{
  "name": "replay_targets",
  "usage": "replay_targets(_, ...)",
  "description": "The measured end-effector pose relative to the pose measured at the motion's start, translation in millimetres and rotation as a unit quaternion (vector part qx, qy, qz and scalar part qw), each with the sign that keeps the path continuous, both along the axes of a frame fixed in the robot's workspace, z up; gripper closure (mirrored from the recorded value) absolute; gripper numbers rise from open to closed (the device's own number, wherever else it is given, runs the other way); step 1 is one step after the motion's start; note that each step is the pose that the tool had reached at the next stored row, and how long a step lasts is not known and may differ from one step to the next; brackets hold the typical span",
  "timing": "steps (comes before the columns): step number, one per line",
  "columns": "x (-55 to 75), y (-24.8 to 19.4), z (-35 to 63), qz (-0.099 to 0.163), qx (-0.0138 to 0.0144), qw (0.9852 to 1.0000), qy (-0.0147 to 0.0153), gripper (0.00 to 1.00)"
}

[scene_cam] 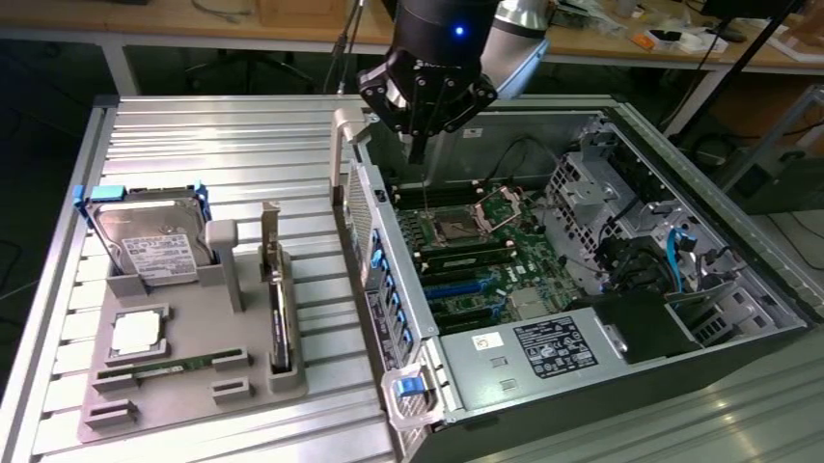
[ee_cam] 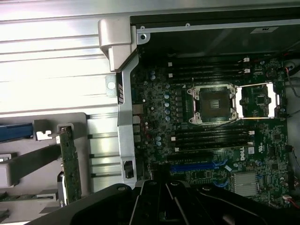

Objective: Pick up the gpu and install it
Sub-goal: 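Reach for the gpu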

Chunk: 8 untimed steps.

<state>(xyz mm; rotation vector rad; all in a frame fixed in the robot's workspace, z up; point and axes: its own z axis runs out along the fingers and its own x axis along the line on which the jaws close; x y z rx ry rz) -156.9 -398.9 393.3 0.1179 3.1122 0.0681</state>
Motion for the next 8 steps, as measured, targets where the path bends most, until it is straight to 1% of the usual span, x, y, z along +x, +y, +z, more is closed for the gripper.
replay_targets(8, -1.9, 0.0, 0.0, 0.000, 0.0000, 1.0000, 0.0000, 0.89)
